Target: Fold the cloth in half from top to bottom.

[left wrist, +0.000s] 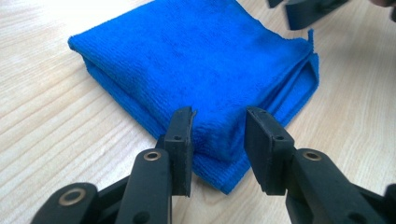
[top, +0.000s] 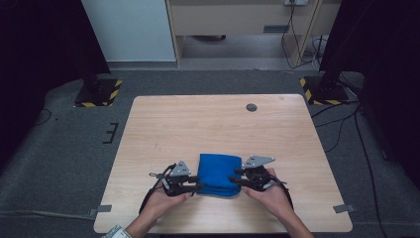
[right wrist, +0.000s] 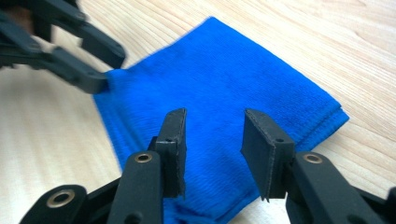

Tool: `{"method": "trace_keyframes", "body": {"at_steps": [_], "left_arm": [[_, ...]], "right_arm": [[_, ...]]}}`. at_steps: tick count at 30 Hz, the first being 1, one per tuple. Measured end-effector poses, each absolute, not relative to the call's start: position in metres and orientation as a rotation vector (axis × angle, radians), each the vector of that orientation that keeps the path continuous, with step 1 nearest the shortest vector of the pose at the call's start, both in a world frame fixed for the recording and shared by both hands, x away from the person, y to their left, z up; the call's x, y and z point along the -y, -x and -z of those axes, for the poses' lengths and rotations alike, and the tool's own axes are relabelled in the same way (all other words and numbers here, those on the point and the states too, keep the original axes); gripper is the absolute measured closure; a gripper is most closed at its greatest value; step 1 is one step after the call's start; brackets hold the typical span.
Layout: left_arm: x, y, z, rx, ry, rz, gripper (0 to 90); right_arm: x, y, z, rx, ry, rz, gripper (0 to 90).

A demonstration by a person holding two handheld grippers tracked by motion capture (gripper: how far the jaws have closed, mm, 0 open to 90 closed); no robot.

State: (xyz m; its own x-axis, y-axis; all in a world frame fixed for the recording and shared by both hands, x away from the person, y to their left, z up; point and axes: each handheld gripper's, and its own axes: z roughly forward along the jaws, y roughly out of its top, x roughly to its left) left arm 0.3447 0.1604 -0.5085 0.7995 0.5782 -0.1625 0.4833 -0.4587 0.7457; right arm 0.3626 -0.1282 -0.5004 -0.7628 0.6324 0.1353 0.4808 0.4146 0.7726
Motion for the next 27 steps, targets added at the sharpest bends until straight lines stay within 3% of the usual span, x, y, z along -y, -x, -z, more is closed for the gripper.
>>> {"method": "trace_keyframes", "body": {"at_steps": [13,19,27], "left_arm": [[-0.166,-0.345,0.503,-0.791,-2.114,-0.189,59.4],[-0.165,-0.354,0.497,-0.796,-2.125,-0.225,45.6],[-0.169,-0.367,0.492,-0.839,-2.105,-0.250,31.1]], "right_arm": [[0.125,-0.349,0.519,-2.554,-0.952,-1.168,59.0],[0.124,-0.353,0.516,-2.509,-0.965,-1.152,41.7],[0.121,-0.366,0.508,-2.450,-0.987,-1.154,27.3]]}}
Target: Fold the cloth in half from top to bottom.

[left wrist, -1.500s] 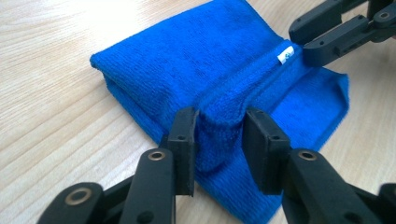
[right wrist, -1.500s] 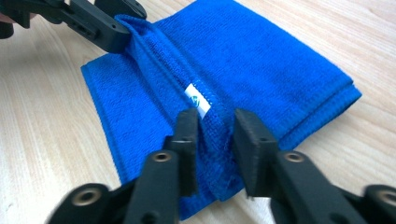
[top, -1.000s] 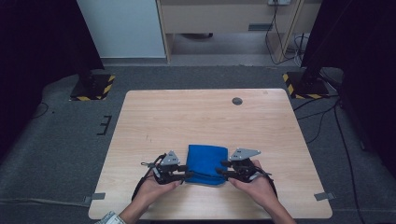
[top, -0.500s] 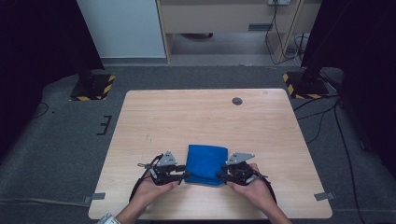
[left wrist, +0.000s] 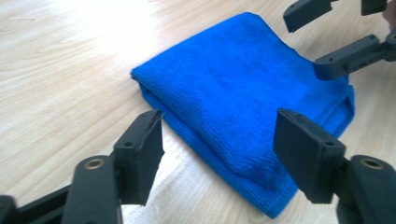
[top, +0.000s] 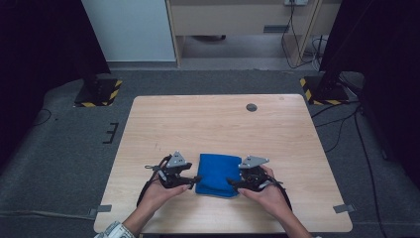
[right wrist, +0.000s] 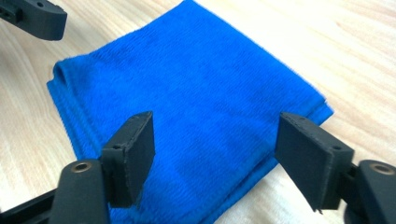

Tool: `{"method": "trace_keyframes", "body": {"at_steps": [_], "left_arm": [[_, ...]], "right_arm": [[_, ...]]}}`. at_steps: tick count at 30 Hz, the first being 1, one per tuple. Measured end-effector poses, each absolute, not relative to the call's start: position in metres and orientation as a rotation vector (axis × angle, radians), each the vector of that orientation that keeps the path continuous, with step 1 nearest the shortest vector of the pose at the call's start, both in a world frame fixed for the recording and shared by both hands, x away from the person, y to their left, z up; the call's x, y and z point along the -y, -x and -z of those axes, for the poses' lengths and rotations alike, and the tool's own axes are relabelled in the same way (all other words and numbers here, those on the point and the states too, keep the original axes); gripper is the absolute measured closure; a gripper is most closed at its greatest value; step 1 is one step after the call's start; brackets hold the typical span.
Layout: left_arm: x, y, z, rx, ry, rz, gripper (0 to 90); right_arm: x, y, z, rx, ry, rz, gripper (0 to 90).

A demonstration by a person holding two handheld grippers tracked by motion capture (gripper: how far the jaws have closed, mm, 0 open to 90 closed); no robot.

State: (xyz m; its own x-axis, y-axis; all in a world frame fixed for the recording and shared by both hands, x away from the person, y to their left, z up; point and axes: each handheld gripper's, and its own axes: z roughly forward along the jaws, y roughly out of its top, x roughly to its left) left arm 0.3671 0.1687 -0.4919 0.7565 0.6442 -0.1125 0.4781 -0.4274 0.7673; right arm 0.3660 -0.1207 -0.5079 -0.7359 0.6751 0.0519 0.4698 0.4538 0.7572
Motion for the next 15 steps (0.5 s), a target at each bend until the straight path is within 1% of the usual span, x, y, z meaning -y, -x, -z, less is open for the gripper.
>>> {"method": "trace_keyframes", "body": {"at_steps": [6,15], "left_arm": [[-0.171,-0.372,0.490,-0.842,-2.105,-0.257,25.7],[-0.169,-0.379,0.488,-0.877,-2.113,-0.257,13.4]], "right_arm": [[0.118,-0.369,0.504,-2.438,-0.977,-1.145,20.3],[0.120,-0.378,0.501,-2.426,-1.053,-1.100,11.7]]}}
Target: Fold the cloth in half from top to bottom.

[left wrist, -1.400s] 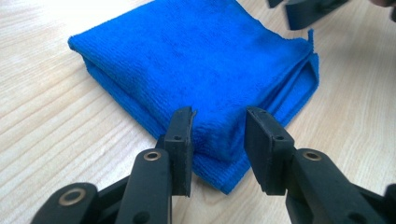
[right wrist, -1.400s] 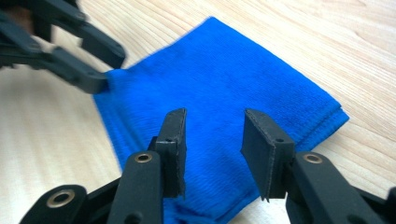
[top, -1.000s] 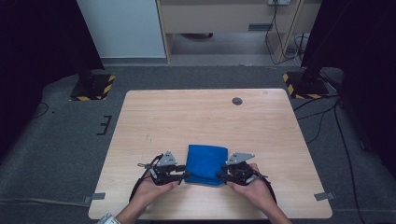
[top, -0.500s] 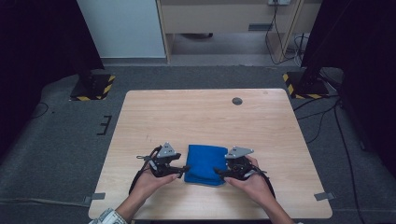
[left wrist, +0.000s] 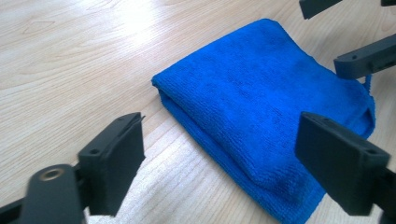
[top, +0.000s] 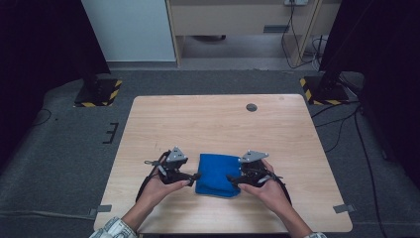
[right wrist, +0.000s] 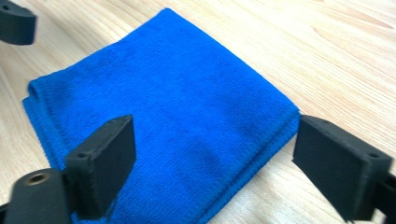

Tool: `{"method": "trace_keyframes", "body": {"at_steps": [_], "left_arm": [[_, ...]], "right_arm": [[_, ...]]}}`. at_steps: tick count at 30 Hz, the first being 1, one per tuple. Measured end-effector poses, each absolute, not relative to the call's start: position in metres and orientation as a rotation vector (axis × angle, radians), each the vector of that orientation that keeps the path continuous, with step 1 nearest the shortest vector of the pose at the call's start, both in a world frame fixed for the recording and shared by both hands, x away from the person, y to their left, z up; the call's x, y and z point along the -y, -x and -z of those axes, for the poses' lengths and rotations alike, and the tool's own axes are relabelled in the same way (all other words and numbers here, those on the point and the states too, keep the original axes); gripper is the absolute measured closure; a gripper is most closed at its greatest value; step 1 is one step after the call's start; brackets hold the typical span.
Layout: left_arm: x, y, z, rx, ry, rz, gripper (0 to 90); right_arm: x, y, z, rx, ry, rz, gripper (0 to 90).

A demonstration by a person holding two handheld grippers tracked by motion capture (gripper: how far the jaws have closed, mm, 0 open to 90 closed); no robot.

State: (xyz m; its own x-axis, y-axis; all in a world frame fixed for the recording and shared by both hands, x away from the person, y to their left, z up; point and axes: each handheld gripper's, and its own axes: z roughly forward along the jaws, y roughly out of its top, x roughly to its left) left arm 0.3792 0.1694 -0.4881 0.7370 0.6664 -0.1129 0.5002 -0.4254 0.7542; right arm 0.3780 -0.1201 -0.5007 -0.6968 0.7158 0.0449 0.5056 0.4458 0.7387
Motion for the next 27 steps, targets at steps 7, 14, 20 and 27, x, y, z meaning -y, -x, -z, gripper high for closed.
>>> {"method": "trace_keyframes", "body": {"at_steps": [7,14,20,27], "left_arm": [[-0.167,-0.384,0.484,-0.868,-2.125,-0.257,8.8],[-0.166,-0.391,0.479,-0.871,-2.127,-0.261,6.9],[-0.168,-0.398,0.475,-0.882,-2.121,-0.253,5.9],[-0.171,-0.405,0.474,-0.891,-2.113,-0.266,5.9]], "right_arm": [[0.124,-0.385,0.496,-2.425,-1.083,-1.092,9.0],[0.131,-0.395,0.489,-2.397,-1.127,-1.104,9.0],[0.136,-0.403,0.480,-2.371,-1.139,-1.113,8.6],[0.144,-0.411,0.474,-2.328,-1.158,-1.135,8.6]]}}
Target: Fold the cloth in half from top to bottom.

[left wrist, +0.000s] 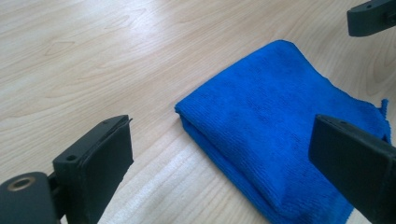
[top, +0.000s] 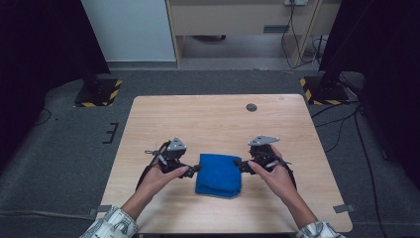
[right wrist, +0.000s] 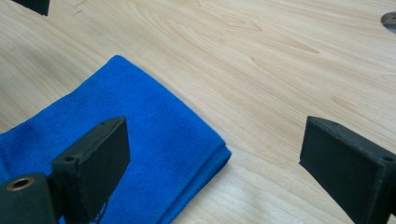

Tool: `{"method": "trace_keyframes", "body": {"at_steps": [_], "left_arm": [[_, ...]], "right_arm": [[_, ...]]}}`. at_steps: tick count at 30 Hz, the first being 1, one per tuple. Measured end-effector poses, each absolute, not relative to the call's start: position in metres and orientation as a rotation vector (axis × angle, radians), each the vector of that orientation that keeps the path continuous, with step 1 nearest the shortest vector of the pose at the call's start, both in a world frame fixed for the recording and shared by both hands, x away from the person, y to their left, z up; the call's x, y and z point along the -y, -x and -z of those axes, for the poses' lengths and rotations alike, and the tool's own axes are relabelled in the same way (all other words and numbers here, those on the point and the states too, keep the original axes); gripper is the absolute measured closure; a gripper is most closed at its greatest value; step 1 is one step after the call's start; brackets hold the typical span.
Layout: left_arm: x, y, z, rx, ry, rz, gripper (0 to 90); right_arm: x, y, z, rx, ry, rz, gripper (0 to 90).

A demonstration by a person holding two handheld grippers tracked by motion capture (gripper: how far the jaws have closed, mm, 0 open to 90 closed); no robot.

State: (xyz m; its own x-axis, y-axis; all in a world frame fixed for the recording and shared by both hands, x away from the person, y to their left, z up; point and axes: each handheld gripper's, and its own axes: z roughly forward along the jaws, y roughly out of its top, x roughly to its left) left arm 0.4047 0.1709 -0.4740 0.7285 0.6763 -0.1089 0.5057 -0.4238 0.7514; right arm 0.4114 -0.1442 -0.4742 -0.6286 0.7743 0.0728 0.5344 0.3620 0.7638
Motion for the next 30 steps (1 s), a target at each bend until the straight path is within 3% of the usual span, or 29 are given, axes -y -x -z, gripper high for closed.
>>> {"method": "trace_keyframes", "body": {"at_steps": [30], "left_arm": [[-0.236,-0.436,0.460,-1.023,-2.057,-0.383,5.4]], "right_arm": [[0.211,-0.436,0.459,-2.141,-1.294,-1.124,8.6]]}}
